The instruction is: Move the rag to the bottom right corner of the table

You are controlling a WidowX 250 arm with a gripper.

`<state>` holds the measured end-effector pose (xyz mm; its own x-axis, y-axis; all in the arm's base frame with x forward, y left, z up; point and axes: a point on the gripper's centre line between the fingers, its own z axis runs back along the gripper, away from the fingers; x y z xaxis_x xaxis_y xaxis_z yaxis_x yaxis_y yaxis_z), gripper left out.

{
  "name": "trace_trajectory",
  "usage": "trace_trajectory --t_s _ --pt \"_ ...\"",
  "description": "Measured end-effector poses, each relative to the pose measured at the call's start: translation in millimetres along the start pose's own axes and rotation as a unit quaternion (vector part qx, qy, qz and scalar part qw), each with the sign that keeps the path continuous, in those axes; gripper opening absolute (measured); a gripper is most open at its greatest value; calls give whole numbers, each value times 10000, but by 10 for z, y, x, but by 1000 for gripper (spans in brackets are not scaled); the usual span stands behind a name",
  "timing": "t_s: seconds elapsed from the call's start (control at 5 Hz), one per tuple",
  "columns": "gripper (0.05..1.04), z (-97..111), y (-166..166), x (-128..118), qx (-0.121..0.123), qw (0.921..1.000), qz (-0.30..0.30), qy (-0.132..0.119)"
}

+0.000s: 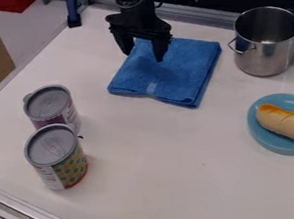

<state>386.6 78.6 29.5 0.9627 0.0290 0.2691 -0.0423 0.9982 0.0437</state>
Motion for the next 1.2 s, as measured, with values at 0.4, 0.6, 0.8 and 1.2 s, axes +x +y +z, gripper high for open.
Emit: trace_trajectory --t_s 0.4,0.6,0.8,1.2 --pt "996 -186 -63 50 -39 9989 137 451" --pt "996 -157 -156 161 -16 9989 -34 459" --pt "964 -156 -248 198 89 9987 -332 386" --pt "409 -364 -354 101 5 9948 -858 554"
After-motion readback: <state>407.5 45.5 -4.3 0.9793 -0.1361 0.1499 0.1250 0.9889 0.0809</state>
